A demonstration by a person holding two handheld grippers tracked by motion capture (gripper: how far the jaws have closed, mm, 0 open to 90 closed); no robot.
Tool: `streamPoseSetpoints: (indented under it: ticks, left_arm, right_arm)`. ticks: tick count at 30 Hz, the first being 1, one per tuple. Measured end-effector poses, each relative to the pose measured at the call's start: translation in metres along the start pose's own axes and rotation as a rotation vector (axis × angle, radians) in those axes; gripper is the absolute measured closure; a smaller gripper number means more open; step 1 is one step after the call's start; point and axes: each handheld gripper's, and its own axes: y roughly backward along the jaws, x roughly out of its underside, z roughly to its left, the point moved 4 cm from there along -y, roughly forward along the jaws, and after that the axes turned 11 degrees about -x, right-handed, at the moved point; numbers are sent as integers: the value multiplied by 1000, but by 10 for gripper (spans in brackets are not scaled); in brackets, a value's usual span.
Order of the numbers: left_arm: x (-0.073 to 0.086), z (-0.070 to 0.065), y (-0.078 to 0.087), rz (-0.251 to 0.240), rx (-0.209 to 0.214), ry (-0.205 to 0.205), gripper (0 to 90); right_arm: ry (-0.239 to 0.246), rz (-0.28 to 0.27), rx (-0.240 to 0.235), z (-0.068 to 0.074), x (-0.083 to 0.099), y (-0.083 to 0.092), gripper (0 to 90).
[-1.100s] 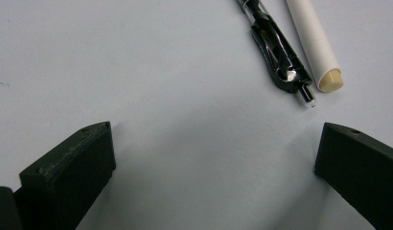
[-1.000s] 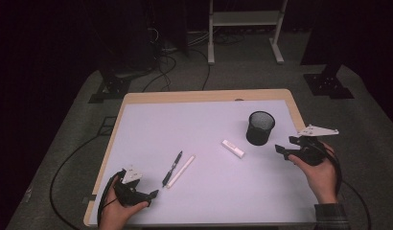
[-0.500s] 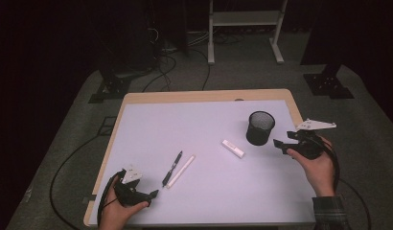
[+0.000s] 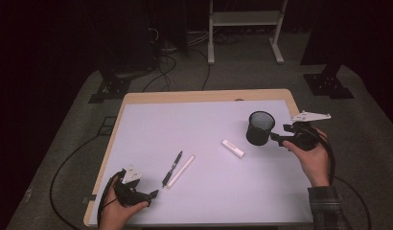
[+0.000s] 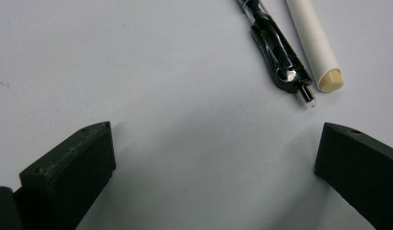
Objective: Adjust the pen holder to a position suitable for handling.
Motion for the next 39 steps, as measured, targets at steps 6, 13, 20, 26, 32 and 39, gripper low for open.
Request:
streamPoseSetpoints:
  ticks: [6, 13, 20, 26, 32, 39]
  left_arm:
    - [0, 0, 0, -1, 1, 6, 0]
    - [0, 0, 0, -1, 1, 5, 0]
    - [0, 0, 0, 0, -1, -2, 0]
    - [0, 0, 0, -1, -1, -1, 0]
    - [0, 0, 0, -1, -1, 0, 0]
    - [0, 0, 0, -1, 0, 0, 0]
  right_arm:
    - [8, 2, 1, -1, -11, -4, 326]
    - [6, 1, 5, -5, -20, -10, 330]
    - [-11, 15, 14, -13, -25, -17, 335]
    - [-19, 29, 21, -19, -30, -23, 364]
    - [-31, 54, 32, -26, -33, -33, 369]
    - [-52, 81, 39, -34, -33, -44, 418]
